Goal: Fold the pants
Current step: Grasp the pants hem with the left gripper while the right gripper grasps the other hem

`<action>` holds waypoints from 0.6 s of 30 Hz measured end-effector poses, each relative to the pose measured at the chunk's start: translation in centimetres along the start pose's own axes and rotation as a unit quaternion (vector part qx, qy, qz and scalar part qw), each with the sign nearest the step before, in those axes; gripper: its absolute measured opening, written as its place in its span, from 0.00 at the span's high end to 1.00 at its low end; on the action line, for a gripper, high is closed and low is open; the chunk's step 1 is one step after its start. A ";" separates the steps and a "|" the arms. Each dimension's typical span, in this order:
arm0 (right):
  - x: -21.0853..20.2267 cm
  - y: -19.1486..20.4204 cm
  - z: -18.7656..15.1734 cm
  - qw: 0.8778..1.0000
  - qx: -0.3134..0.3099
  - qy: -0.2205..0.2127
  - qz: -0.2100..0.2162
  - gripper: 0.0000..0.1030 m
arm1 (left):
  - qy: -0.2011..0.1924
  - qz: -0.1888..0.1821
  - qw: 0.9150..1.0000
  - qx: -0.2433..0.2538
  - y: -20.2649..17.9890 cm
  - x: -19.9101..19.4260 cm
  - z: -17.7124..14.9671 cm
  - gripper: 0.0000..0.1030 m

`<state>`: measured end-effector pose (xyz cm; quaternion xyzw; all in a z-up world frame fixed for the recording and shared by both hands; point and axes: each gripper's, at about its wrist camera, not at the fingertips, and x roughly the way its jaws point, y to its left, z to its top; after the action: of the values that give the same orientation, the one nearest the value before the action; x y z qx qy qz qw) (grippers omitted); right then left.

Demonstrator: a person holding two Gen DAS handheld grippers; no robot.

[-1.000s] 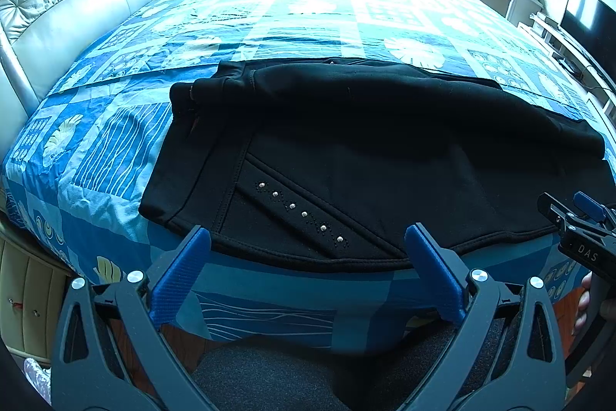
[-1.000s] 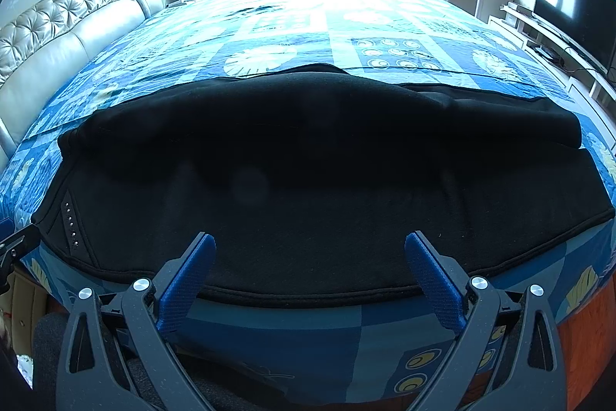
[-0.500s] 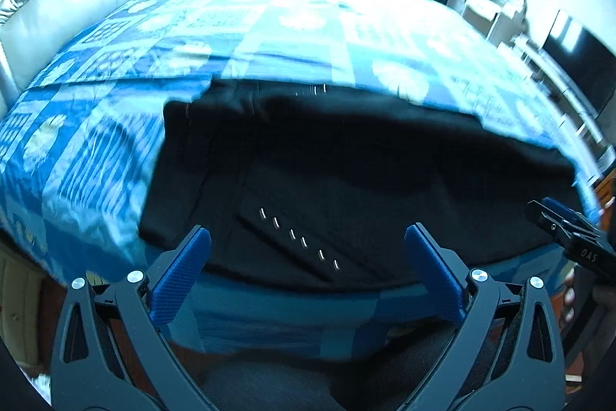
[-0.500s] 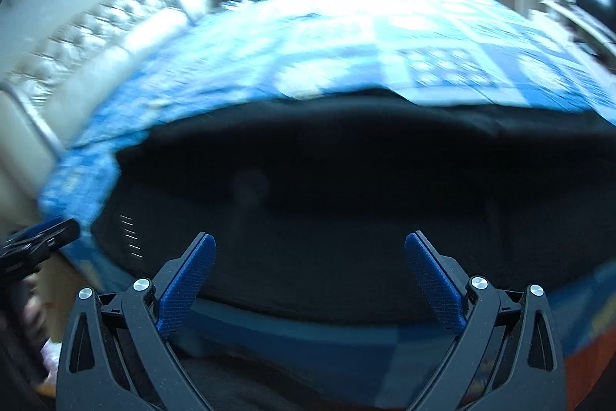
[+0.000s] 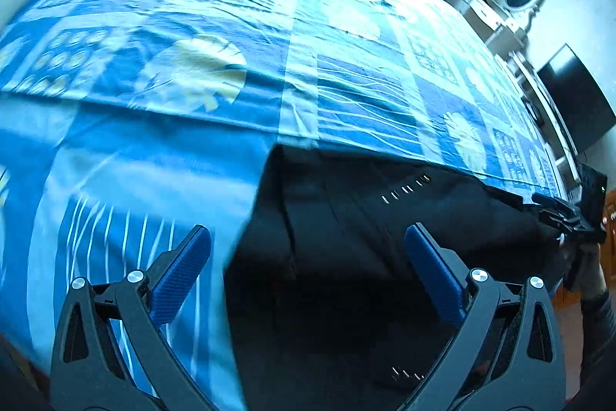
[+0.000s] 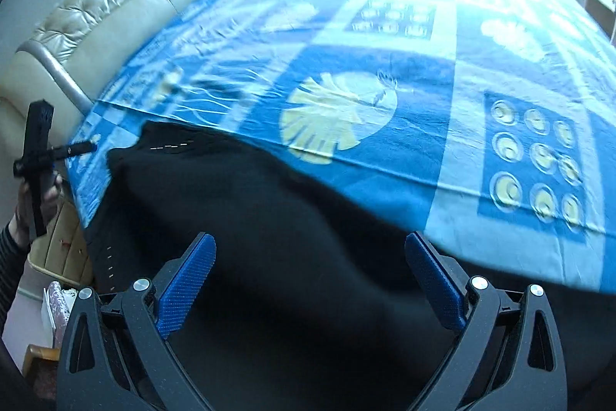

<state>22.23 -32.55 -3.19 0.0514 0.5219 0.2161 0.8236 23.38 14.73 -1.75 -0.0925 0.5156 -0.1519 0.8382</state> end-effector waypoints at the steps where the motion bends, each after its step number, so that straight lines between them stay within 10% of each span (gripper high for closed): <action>1: 1.0 -0.5 0.6 1.000 0.002 0.010 0.006 0.05 | 0.005 -0.001 1.000 0.008 0.2 0.8 0.5 0.02; 10: 5.3 -2.4 2.4 0.998 0.004 0.049 0.040 0.07 | 0.073 -0.004 0.997 0.036 2.0 8.1 3.7 0.18; 13: 6.1 -2.1 2.5 0.996 -0.010 0.073 0.054 0.54 | 0.067 -0.006 0.997 0.049 1.6 8.3 3.8 0.26; 18: 6.7 -1.5 2.7 0.993 -0.019 0.097 0.067 0.59 | 0.080 -0.008 0.994 0.076 0.7 8.3 3.5 0.42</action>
<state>27.53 -30.77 -8.04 0.0497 0.5907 0.2843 0.7536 30.12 12.48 -7.35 -0.0205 0.5673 -0.2037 0.7977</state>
